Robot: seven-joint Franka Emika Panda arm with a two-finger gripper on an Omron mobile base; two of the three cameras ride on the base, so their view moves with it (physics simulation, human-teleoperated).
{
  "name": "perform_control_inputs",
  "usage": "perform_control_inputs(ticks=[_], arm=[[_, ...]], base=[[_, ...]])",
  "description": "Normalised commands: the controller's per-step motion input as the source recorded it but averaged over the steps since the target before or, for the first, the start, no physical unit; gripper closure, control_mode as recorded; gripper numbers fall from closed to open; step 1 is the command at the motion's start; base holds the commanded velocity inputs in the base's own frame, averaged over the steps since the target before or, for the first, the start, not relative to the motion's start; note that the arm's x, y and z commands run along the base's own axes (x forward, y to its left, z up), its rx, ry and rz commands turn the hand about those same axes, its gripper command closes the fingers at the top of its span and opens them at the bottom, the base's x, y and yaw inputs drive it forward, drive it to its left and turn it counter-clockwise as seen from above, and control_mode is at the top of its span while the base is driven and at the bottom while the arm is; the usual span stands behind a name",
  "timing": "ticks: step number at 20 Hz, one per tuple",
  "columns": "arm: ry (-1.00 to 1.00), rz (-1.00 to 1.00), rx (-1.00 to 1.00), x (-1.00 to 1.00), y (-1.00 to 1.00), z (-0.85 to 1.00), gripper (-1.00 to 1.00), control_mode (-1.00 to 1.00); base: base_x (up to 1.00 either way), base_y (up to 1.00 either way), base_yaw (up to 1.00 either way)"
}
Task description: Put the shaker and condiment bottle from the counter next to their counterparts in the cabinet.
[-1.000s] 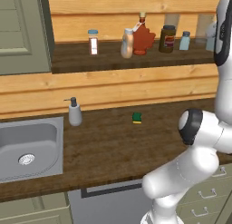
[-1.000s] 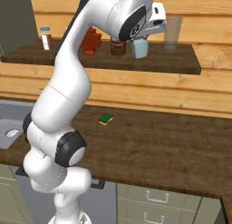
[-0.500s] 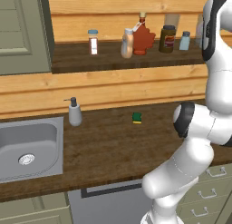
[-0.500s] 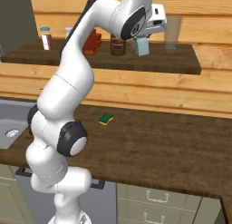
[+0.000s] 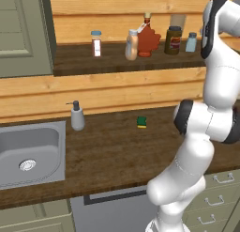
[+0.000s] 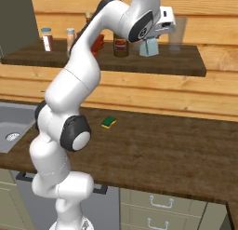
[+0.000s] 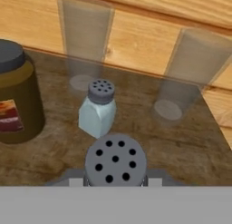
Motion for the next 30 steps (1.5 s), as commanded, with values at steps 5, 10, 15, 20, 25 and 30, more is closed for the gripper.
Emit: perform_control_inputs(ticks=[5, 10, 15, 20, 25, 30], arm=[[0.0, 0.0, 0.03, 0.33, -0.11, -0.05, 1.0, -1.0], [0.01, -0.02, 0.03, 0.26, 0.0, -0.11, 1.0, -1.0], [0.0, -0.01, 0.05, 0.3, -0.06, 0.0, 1.0, -1.0], [0.0, -0.01, 0.04, 0.28, -0.02, -0.01, 1.0, -1.0], [0.0, -0.03, 0.04, 0.16, -0.04, -0.04, -1.0, -1.0], [0.0, -0.02, 0.01, 0.0, -0.22, -0.13, -1.0, -1.0]], base=[[0.0, 0.0, 0.0], [0.0, 0.0, 0.0], [0.0, 0.0, 0.0], [0.0, 0.0, 0.0], [0.0, 0.0, 0.0], [0.0, 0.0, 0.0]])
